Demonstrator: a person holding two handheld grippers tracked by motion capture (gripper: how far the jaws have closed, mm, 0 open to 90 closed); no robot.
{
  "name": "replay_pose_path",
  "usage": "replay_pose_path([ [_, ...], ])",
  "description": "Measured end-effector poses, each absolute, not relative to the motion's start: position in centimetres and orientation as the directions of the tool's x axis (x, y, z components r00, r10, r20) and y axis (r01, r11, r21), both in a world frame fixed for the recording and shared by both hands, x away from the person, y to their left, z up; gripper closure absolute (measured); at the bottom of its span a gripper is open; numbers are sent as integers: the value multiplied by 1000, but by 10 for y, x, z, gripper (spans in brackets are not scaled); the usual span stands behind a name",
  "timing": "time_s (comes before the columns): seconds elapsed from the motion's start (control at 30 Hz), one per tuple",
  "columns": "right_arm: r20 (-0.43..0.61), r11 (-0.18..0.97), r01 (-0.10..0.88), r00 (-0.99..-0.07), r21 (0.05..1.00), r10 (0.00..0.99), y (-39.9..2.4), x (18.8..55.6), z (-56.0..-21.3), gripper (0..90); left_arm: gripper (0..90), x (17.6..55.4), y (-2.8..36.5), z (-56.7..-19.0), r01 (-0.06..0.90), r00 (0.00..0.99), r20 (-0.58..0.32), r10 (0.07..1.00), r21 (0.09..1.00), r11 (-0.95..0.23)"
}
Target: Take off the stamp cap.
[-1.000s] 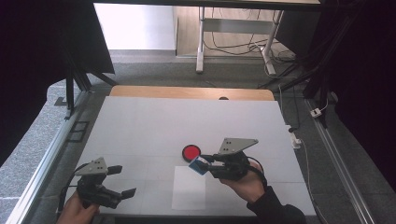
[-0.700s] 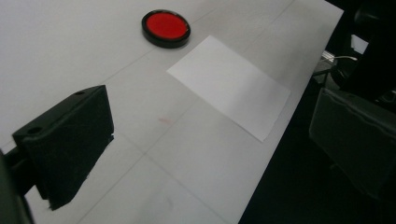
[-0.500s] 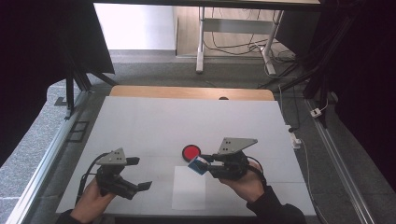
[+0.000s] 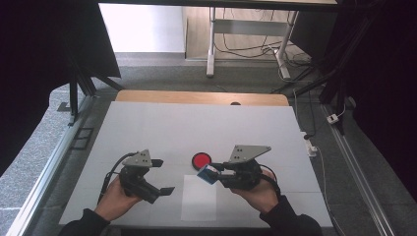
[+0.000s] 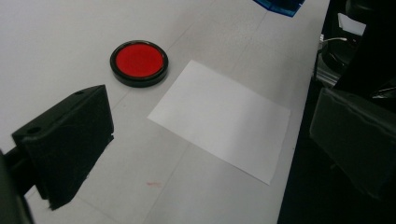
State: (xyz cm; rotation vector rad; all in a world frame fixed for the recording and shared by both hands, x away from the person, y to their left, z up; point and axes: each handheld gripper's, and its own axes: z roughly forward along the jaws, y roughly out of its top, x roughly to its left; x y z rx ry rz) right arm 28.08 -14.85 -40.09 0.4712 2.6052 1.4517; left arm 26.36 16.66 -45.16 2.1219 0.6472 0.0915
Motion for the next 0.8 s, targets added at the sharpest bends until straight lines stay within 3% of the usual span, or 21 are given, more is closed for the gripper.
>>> replay_pose_path([
  [0.8,24,509,165,-962,845,273,-146,279,-401,713,0,295,100,-451,275,955,-161,248,790,-548],
])
